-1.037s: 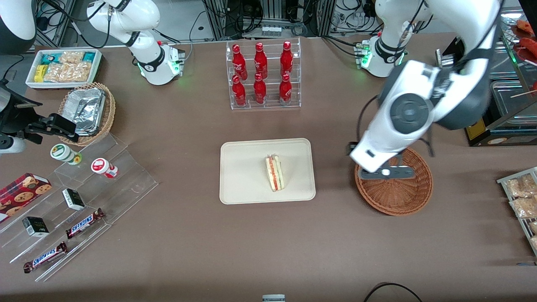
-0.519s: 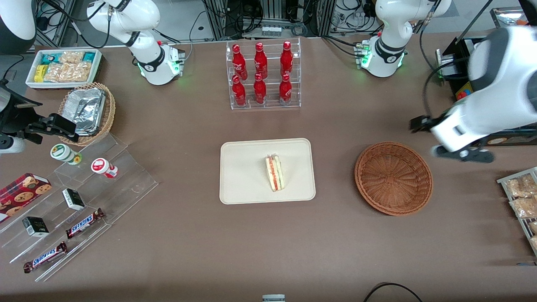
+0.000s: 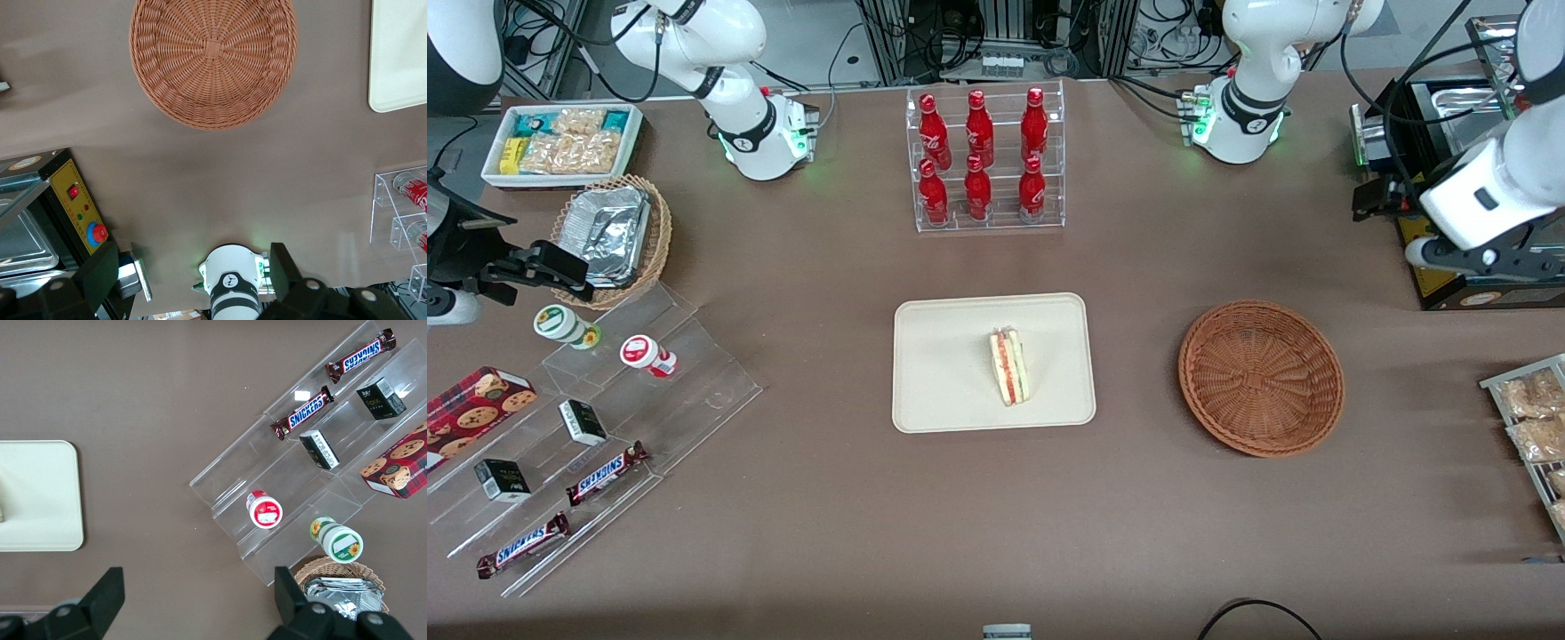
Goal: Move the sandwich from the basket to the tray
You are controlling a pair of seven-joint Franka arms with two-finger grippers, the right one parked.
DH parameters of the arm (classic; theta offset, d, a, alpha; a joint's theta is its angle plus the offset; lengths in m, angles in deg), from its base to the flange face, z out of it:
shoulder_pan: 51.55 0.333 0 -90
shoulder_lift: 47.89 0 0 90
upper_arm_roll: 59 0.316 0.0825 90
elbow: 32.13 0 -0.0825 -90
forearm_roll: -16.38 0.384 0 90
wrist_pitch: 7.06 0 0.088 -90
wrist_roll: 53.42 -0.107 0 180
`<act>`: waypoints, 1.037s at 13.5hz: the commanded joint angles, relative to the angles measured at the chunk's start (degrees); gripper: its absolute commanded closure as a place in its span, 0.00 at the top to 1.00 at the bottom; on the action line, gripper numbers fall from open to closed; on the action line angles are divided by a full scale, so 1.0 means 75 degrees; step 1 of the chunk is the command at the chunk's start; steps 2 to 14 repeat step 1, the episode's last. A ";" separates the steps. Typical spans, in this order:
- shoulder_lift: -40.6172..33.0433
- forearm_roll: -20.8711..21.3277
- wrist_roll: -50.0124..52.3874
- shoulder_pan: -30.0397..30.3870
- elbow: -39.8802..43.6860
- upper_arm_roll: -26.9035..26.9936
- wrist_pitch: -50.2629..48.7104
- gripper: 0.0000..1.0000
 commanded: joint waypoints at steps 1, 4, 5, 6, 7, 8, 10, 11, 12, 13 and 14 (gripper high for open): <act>-0.0151 0.0012 -0.0085 -0.0053 -0.0018 0.0043 -0.0046 1.00; -0.0151 0.0012 -0.0085 -0.0053 -0.0018 0.0043 -0.0046 1.00; -0.0151 0.0012 -0.0085 -0.0053 -0.0018 0.0043 -0.0046 1.00; -0.0151 0.0012 -0.0085 -0.0053 -0.0018 0.0043 -0.0046 1.00; -0.0151 0.0012 -0.0085 -0.0053 -0.0018 0.0043 -0.0046 1.00; -0.0151 0.0012 -0.0085 -0.0053 -0.0018 0.0043 -0.0046 1.00; -0.0151 0.0012 -0.0085 -0.0053 -0.0018 0.0043 -0.0046 1.00; -0.0151 0.0012 -0.0085 -0.0053 -0.0018 0.0043 -0.0046 1.00; -0.0151 0.0012 -0.0085 -0.0053 -0.0018 0.0043 -0.0046 1.00; -0.0151 0.0012 -0.0085 -0.0053 -0.0018 0.0043 -0.0046 1.00; -0.0151 0.0012 -0.0085 -0.0053 -0.0018 0.0043 -0.0046 1.00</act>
